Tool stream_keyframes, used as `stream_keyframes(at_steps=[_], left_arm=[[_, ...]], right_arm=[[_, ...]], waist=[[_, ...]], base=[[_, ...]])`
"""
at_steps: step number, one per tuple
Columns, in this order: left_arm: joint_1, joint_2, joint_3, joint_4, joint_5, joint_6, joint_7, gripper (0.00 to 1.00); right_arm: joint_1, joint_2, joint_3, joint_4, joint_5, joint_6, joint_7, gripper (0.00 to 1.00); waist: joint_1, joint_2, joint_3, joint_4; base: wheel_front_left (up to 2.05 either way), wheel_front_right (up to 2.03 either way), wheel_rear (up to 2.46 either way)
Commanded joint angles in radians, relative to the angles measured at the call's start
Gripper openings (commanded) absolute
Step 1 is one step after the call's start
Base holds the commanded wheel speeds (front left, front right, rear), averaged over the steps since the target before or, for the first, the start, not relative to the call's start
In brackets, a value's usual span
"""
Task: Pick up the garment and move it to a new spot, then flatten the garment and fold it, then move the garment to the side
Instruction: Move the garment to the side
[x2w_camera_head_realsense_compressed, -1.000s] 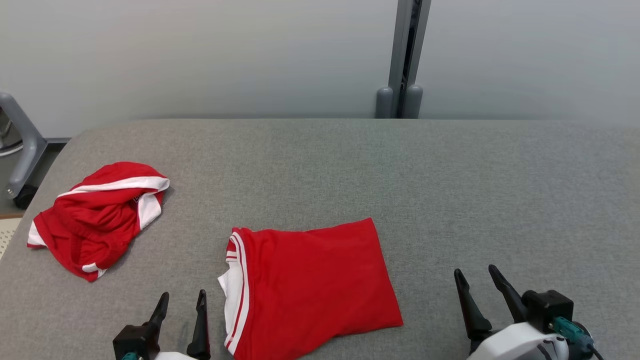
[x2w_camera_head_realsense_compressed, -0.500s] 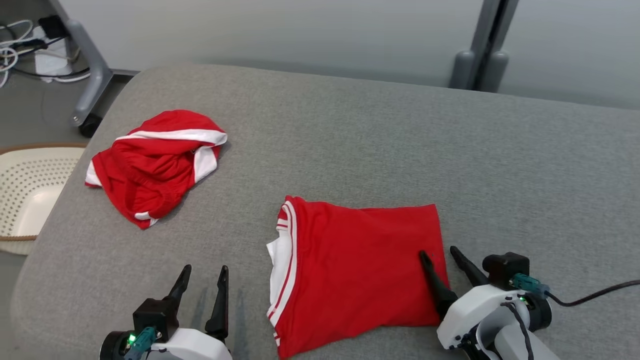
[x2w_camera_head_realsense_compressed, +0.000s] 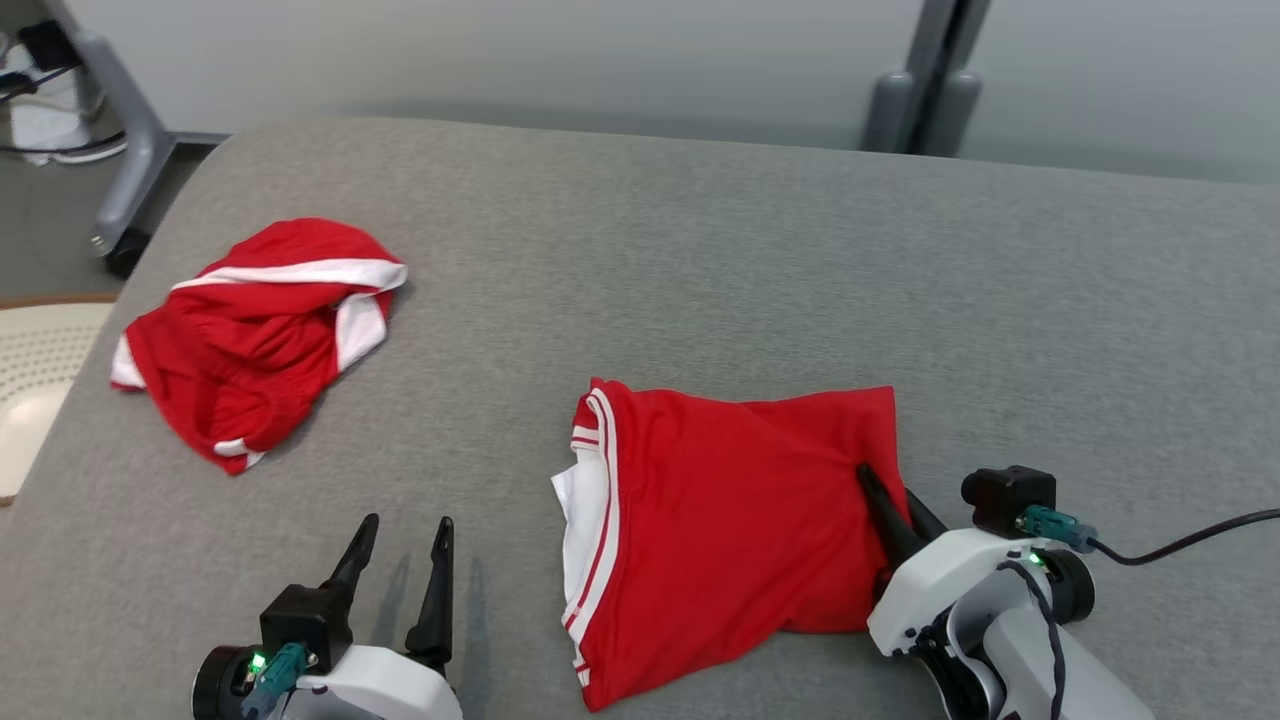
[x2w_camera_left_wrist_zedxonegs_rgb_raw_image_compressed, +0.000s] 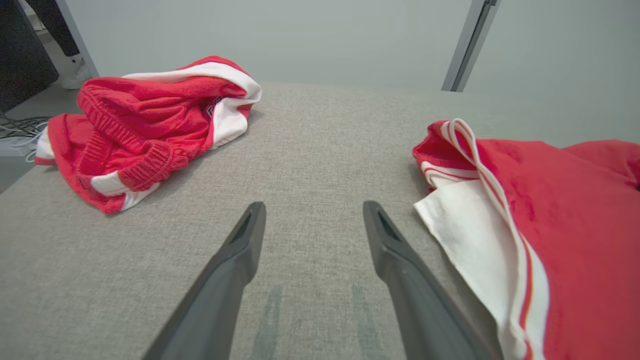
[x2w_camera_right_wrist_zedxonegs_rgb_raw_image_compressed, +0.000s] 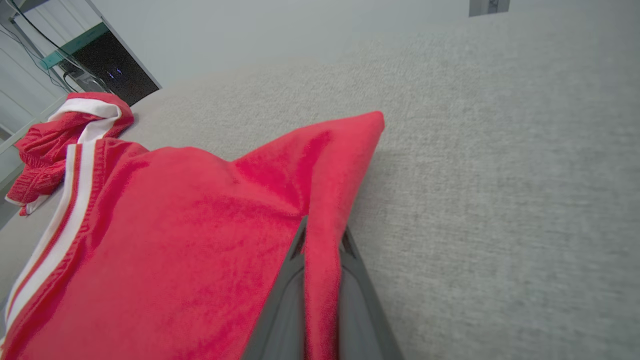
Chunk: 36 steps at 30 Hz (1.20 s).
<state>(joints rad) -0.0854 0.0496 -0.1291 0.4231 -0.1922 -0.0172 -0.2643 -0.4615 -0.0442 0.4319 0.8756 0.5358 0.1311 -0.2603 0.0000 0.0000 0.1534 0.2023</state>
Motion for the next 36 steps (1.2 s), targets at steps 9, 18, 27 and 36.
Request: stream_keyframes(at_steps=[9,18,27,36], left_arm=[[-0.033,0.003,-0.020,-0.009,0.020,-0.019,0.000,1.00],[-0.081,0.003,-0.077,-0.015,0.031,-0.031,0.000,1.00],[-0.110,0.004,-0.079,-0.016,0.059,-0.039,0.000,1.00],[-0.157,0.014,-0.050,-0.037,0.102,-0.062,0.000,1.00]], right_arm=[[0.054,-0.010,-0.050,-0.081,-0.047,-0.001,-0.006,0.00],[0.087,-0.009,-0.042,-0.154,-0.068,-0.001,-0.006,0.00],[0.036,-0.010,-0.069,-0.174,-0.099,-0.001,-0.006,0.00],[-0.195,-0.063,-0.352,-0.042,-0.343,-0.001,-0.006,0.00]], waist=[[0.0000,0.0000,-0.013,-0.388],[0.0000,0.0000,0.031,-0.610],[0.0000,0.0000,0.091,-0.605],[0.0000,0.0000,0.200,-0.462]], base=[[0.00,0.00,0.00],[0.00,0.00,0.00],[0.00,0.00,0.00],[0.00,0.00,0.00]])
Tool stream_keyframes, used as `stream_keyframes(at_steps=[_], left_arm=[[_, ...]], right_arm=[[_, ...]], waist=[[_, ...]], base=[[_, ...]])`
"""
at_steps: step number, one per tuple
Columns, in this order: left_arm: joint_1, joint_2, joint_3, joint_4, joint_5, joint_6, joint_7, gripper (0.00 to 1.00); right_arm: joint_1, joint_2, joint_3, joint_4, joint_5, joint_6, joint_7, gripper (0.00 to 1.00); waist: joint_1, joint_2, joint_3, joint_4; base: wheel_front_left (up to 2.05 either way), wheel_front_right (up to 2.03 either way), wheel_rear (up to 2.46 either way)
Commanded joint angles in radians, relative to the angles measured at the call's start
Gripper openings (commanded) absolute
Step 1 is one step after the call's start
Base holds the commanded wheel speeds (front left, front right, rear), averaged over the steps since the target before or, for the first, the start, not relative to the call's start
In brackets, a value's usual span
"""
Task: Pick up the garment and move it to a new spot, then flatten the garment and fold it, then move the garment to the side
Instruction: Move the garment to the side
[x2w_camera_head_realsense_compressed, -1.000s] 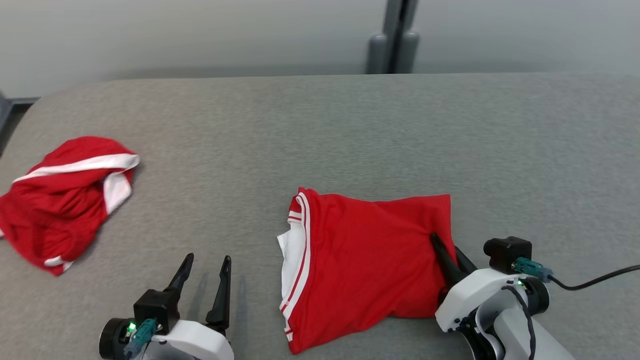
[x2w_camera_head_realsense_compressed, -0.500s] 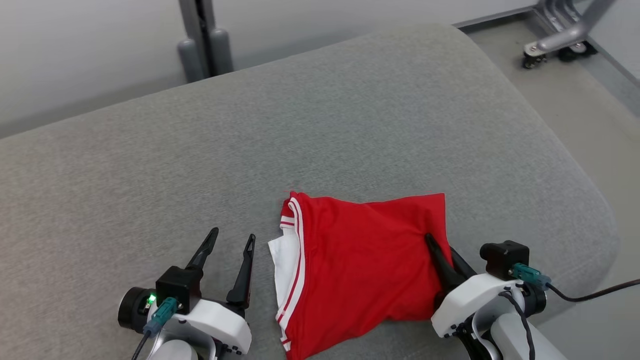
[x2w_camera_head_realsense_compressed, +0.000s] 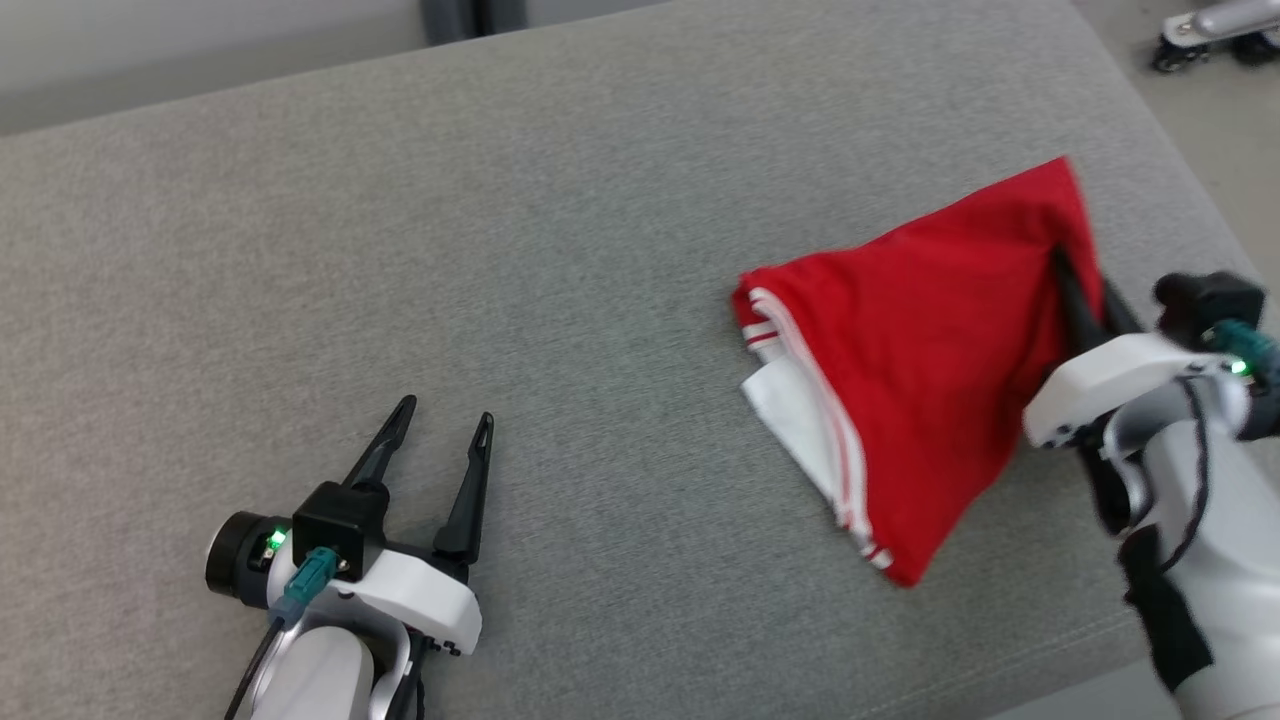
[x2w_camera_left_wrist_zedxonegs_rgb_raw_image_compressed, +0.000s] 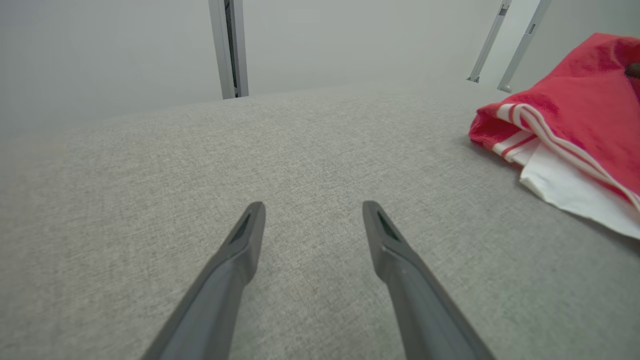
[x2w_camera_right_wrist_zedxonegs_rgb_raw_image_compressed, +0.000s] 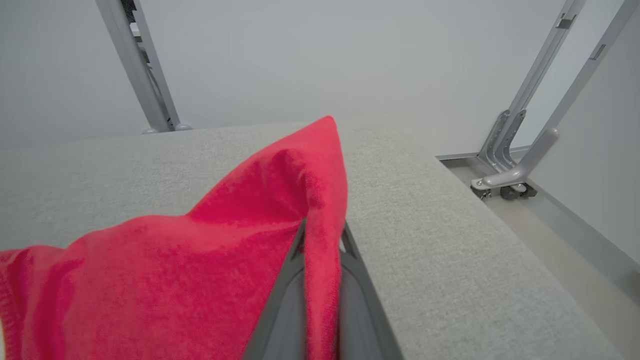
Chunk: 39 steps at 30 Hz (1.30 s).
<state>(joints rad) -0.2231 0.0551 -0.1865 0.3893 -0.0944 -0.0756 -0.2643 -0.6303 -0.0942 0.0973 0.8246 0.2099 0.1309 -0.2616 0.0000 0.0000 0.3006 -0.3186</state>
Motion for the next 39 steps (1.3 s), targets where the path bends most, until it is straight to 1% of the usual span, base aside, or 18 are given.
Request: stream_keyframes(at_steps=[1,4,7,8,9,11,15,16,17,18,21,23,24,26,30,31,35,39], left_arm=[[-0.025,0.011,0.009,-0.005,0.010,-0.005,0.000,1.00],[-0.047,0.016,0.016,-0.015,0.022,-0.011,0.000,1.00],[-0.053,0.017,0.023,-0.023,0.026,-0.014,0.001,1.00],[-0.056,0.017,0.029,-0.031,0.028,-0.017,0.000,1.00],[-0.056,0.016,0.032,-0.032,0.028,-0.019,0.000,1.00],[-0.059,0.015,0.036,-0.035,0.029,-0.019,0.001,1.00],[-0.064,0.014,0.039,-0.041,0.033,-0.023,0.001,1.00],[-0.063,0.014,0.040,-0.042,0.033,-0.025,0.002,1.00],[-0.061,0.012,0.040,-0.043,0.034,-0.025,0.002,1.00],[-0.059,0.012,0.043,-0.044,0.034,-0.025,0.002,1.00],[-0.050,0.009,0.050,-0.044,0.034,-0.023,0.001,1.00],[-0.047,0.007,0.056,-0.042,0.032,-0.020,0.000,1.00],[-0.045,0.005,0.060,-0.045,0.031,-0.014,0.000,1.00],[-0.038,0.005,0.070,-0.050,0.027,-0.007,0.000,1.00],[-0.027,0.001,0.092,-0.050,0.018,0.006,0.000,1.00],[-0.027,0.001,0.092,-0.050,0.018,0.006,0.000,1.00],[-0.010,0.000,0.115,-0.045,0.006,0.017,0.000,1.00],[0.002,-0.002,0.129,-0.032,-0.012,0.029,0.000,1.00]], right_arm=[[-0.056,-0.030,-0.065,0.036,-0.041,-0.001,-0.005,0.00],[-0.144,-0.097,-0.211,0.106,-0.141,-0.001,-0.005,0.00],[-0.199,-0.155,-0.353,0.148,-0.249,0.000,-0.004,0.00],[-0.220,-0.187,-0.453,0.166,-0.313,0.000,-0.005,0.00],[-0.228,-0.203,-0.497,0.173,-0.349,-0.001,-0.005,0.00],[-0.241,-0.225,-0.577,0.182,-0.419,-0.001,-0.005,0.00],[-0.245,-0.245,-0.726,0.174,-0.550,-0.001,0.001,0.00],[-0.241,-0.246,-0.759,0.166,-0.593,-0.001,0.005,0.37],[-0.238,-0.242,-0.787,0.155,-0.629,-0.001,0.011,0.93],[-0.239,-0.234,-0.825,0.142,-0.655,-0.001,0.008,1.00],[-0.251,-0.202,-0.898,0.101,-0.730,-0.001,0.003,1.00],[-0.266,-0.181,-0.897,0.085,-0.760,-0.001,-0.004,1.00],[-0.290,-0.150,-0.836,0.047,-0.736,0.000,-0.005,1.00],[-0.273,-0.111,-0.762,-0.006,-0.665,0.000,-0.004,1.00],[-0.184,-0.047,-0.591,-0.149,-0.509,0.000,-0.004,1.00],[-0.184,-0.047,-0.591,-0.149,-0.509,0.000,-0.004,1.00],[-0.072,-0.009,-0.458,-0.261,-0.394,0.000,-0.004,1.00],[0.058,0.011,-0.329,-0.328,-0.317,0.000,-0.002,1.00]], waist=[[0.0000,0.0000,0.069,0.078],[0.0000,0.0000,0.108,0.132],[0.0000,0.0000,0.130,0.177],[0.0000,0.0000,0.138,0.200],[0.0000,0.0000,0.141,0.210],[0.0000,0.0000,0.144,0.225],[0.0000,0.0000,0.148,0.247],[0.0000,0.0000,0.147,0.250],[0.0000,0.0000,0.146,0.253],[0.0000,0.0000,0.144,0.255],[0.0000,0.0000,0.134,0.258],[0.0000,0.0000,0.123,0.260],[0.0000,0.0000,0.107,0.264],[0.0000,0.0000,0.091,0.267],[0.0000,0.0000,0.053,0.273],[0.0000,0.0000,0.053,0.273],[0.0000,0.0000,0.013,0.292],[0.0000,0.0000,-0.036,0.319]], base=[[0.00,0.00,0.00],[0.00,0.00,0.00],[0.00,0.00,0.00],[0.00,0.00,0.00],[0.00,0.00,0.00],[0.00,0.00,0.00],[0.00,0.00,0.00],[0.00,0.00,0.00],[0.00,0.00,0.00],[0.00,0.00,0.00],[0.00,0.00,0.00],[0.00,0.00,0.00],[0.00,0.00,0.00],[0.00,0.00,0.00],[0.00,0.00,0.00],[0.00,0.00,0.00],[0.00,0.00,0.00],[0.00,0.00,0.00]])
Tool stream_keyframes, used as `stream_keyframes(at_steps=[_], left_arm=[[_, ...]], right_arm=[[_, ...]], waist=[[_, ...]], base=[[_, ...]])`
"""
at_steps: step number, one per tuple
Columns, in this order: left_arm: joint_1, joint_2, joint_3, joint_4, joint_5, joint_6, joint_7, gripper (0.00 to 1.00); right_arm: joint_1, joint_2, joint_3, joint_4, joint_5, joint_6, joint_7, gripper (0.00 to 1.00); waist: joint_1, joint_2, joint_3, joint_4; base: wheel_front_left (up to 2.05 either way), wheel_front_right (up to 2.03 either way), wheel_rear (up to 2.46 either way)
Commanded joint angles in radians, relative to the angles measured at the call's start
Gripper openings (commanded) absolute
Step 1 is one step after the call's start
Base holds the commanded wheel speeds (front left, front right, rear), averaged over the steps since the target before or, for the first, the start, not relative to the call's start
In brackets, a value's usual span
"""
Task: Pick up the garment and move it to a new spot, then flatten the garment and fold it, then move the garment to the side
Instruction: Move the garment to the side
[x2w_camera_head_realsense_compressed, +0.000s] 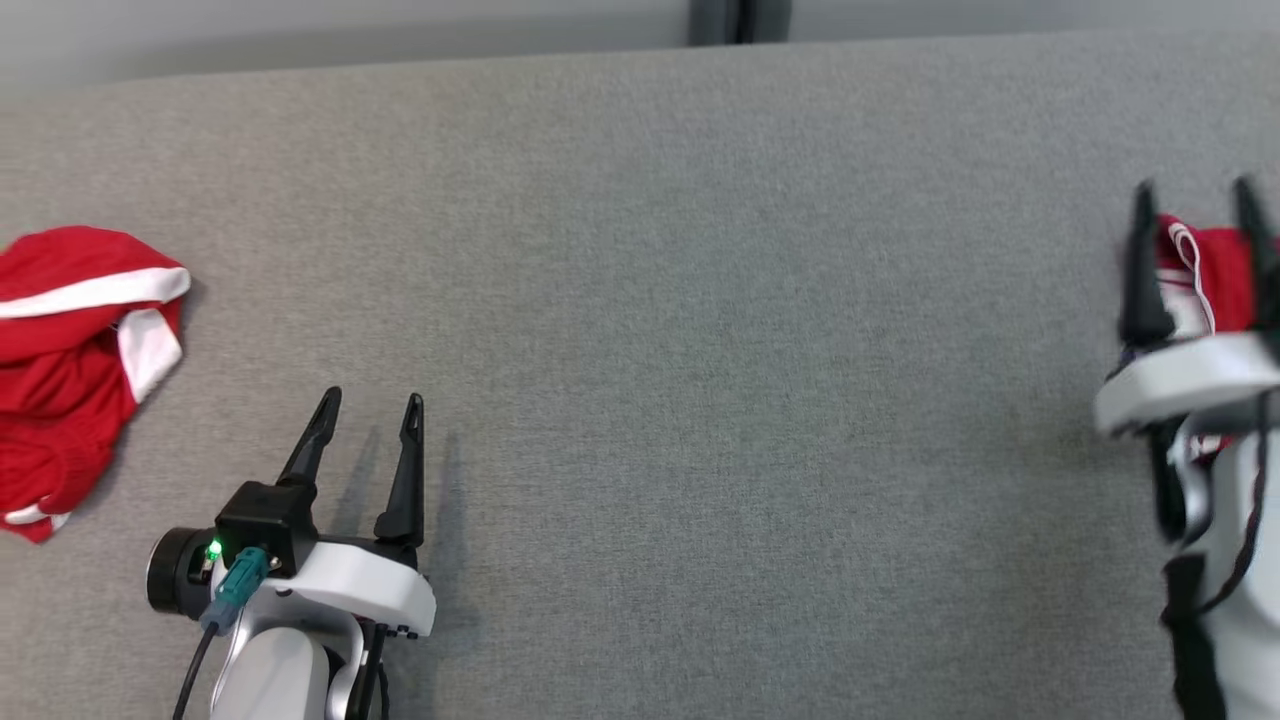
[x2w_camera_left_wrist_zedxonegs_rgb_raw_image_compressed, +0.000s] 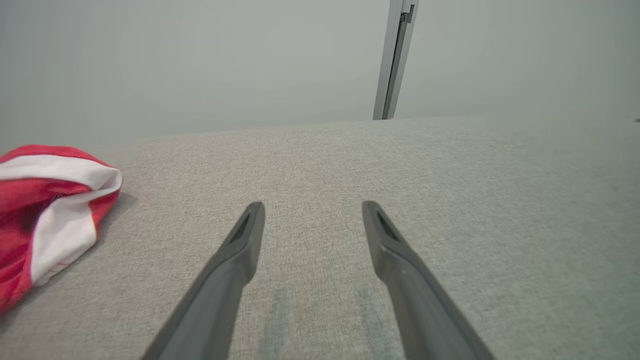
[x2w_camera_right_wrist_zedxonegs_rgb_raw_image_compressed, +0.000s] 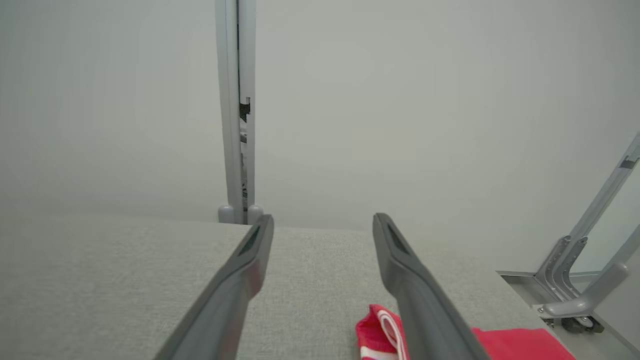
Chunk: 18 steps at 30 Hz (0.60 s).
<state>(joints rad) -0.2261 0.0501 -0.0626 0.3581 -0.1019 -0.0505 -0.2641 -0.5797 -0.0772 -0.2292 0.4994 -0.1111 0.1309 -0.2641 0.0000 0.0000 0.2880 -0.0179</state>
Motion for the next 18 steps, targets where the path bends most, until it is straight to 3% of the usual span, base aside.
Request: stream_keyframes(at_steps=[1,10,18], left_arm=[[0.011,0.003,0.007,0.001,-0.008,0.009,0.000,1.00],[0.087,0.002,0.022,0.026,-0.054,0.050,0.000,1.00],[0.174,0.003,0.068,0.035,-0.050,0.071,0.000,1.00]], right_arm=[[0.038,0.000,0.023,-0.017,0.023,-0.001,0.000,1.00],[0.278,0.023,0.156,-0.062,0.163,0.000,0.000,1.00],[0.385,0.023,0.230,-0.053,0.259,0.000,0.000,1.00]], waist=[[0.0000,0.0000,-0.037,0.025],[0.0000,0.0000,-0.152,0.074],[0.0000,0.0000,-0.238,0.064]], base=[[0.00,0.00,0.00],[0.00,0.00,0.00],[0.00,0.00,0.00]])
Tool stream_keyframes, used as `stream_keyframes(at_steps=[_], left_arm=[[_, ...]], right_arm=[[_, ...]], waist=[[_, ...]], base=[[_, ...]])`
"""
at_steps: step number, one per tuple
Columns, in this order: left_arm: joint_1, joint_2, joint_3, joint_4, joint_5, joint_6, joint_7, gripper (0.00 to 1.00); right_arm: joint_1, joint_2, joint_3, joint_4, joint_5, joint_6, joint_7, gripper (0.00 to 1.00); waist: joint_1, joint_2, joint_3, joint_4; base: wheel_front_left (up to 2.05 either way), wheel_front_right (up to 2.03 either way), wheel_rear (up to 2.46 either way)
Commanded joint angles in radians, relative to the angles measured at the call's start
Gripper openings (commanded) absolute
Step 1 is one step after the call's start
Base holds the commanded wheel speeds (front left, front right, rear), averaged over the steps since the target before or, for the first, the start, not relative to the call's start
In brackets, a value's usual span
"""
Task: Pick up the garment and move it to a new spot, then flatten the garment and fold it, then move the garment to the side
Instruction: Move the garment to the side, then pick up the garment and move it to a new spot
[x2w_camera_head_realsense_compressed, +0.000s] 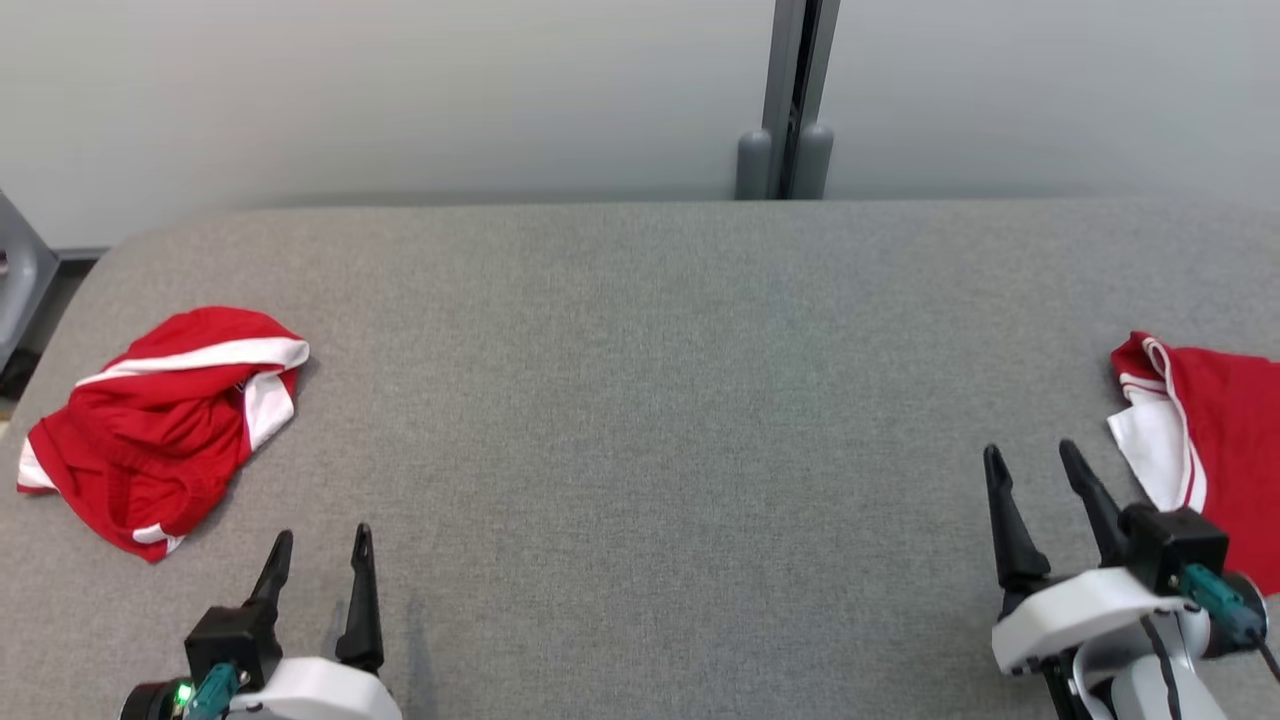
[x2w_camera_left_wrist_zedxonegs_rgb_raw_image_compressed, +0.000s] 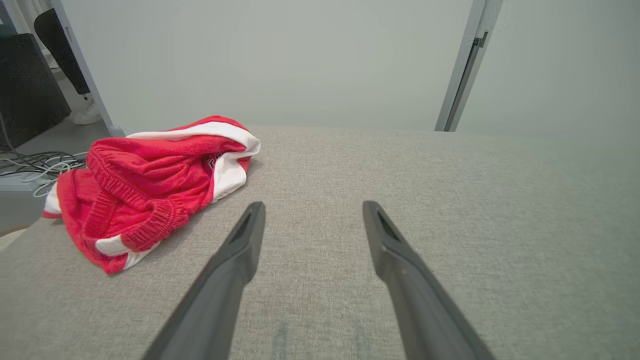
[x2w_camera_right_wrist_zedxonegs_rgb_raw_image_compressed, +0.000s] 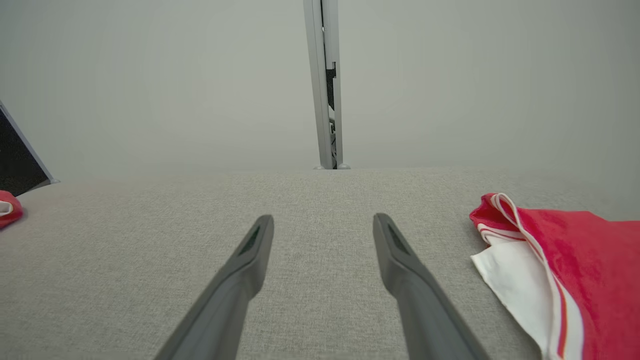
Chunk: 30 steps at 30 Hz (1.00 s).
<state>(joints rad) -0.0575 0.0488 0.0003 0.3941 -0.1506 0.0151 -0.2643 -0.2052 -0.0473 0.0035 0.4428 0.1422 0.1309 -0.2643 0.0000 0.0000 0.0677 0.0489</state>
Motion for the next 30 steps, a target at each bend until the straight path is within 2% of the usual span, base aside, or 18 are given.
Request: stream_keyframes(at_steps=[1,9,13,18,19,25,30], left_arm=[[0.014,0.004,0.006,-0.001,-0.004,0.006,0.000,1.00],[0.039,0.004,0.014,-0.019,-0.023,0.018,0.000,1.00],[0.014,0.004,0.010,-0.020,-0.036,0.023,0.000,1.00],[0.003,0.004,0.019,-0.009,-0.049,0.029,0.000,1.00],[0.003,0.004,0.019,-0.009,-0.049,0.029,0.000,1.00],[0.004,0.003,0.067,-0.001,-0.059,0.044,0.000,1.00],[0.034,0.003,0.121,0.008,-0.065,0.029,0.000,1.00]], right_arm=[[0.019,-0.007,-0.002,0.005,0.007,0.000,0.000,1.00],[0.035,-0.007,0.016,0.001,0.008,0.000,0.000,1.00],[0.022,-0.006,0.027,-0.003,-0.009,0.000,0.000,1.00],[0.017,-0.005,0.066,0.009,-0.014,0.000,0.000,1.00],[0.017,-0.005,0.066,0.009,-0.014,0.000,0.000,1.00],[0.004,-0.006,0.137,0.026,0.001,0.000,0.000,1.00],[0.015,-0.007,0.186,0.039,0.031,0.000,0.000,1.00]], waist=[[0.0000,0.0000,-0.026,-0.005],[0.0000,0.0000,-0.024,-0.022],[0.0000,0.0000,-0.005,0.000],[0.0000,0.0000,0.007,0.091],[0.0000,0.0000,0.007,0.091],[0.0000,0.0000,0.001,0.234],[0.0000,0.0000,-0.012,0.335]], base=[[0.00,0.00,0.00],[0.00,0.00,0.00],[0.00,0.00,0.00],[0.00,0.00,0.00],[0.00,0.00,0.00],[0.00,0.00,0.00],[0.00,0.00,0.00]])
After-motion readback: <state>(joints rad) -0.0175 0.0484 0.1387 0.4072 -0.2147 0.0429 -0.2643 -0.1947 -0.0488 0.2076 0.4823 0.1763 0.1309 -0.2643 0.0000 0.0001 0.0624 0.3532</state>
